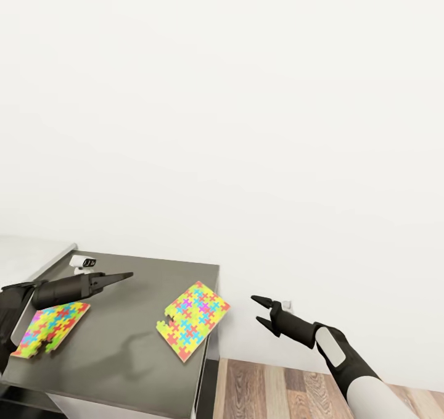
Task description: Put all the toys in the child's room - the three board games (two on the bed and one on the table), the two jigsaw puzzles on the table, and the tennis ball on the table - inside the toy box on the table in the child's room.
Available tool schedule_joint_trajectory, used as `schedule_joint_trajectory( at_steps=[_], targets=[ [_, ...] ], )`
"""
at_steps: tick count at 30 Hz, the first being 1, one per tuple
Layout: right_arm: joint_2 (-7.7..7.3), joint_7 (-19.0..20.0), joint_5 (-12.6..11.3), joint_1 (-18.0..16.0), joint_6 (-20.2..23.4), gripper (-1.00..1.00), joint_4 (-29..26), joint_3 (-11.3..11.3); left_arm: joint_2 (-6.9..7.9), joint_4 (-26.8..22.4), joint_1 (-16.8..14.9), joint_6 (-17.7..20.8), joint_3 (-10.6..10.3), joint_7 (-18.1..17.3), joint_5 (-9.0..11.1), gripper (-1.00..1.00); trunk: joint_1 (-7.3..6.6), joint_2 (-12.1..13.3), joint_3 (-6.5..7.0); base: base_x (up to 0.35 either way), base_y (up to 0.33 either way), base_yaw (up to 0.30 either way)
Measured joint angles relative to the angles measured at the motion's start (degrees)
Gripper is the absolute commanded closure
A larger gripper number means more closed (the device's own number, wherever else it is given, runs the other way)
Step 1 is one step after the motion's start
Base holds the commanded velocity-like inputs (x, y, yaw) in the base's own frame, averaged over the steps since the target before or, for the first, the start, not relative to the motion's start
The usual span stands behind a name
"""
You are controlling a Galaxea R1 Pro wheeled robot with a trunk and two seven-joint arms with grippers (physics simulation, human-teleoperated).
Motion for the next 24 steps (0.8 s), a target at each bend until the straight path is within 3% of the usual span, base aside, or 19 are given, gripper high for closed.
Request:
schedule_joint_trajectory(
  at_steps=[24],
  targets=[
    [-0.83,-0.17,1.19,-0.09,-1.41,-1.0,-0.49,0.47,0.0,0.0,-0.01,-0.02,-0.03,0.0,0.0,-1.0,0.0,0.0,0.0,0.01,0.096,0.0]
  ],
)
